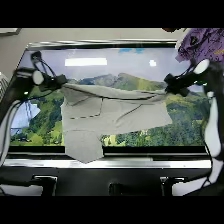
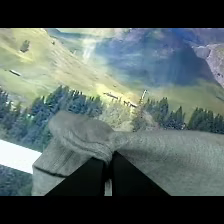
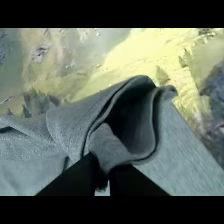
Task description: Fold the clothes and pants, and hang the long-sleeved shirts on hangers.
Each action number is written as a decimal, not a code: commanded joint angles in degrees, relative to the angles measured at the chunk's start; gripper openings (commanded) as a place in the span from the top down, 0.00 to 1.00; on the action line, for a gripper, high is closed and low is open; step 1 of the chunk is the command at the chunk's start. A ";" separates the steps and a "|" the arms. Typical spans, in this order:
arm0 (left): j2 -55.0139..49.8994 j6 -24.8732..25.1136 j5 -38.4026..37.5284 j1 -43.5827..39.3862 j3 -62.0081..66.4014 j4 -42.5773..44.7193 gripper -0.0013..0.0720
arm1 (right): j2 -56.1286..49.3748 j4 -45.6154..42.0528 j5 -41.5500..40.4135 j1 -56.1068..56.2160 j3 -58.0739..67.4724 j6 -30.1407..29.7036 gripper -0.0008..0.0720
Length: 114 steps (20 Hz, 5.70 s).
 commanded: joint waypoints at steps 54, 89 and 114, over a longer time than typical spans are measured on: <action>14.62 40.87 -6.78 23.47 -49.66 -51.15 0.15 | 7.23 16.61 6.45 -18.12 -29.88 -36.65 0.95; 50.40 18.62 -19.67 20.09 26.91 -3.72 0.97 | 53.88 -9.92 -0.66 -4.72 24.11 -19.26 0.95; -18.69 33.68 -11.41 14.58 21.53 -24.33 0.97 | -7.85 -5.09 1.66 -4.72 9.16 -17.79 0.95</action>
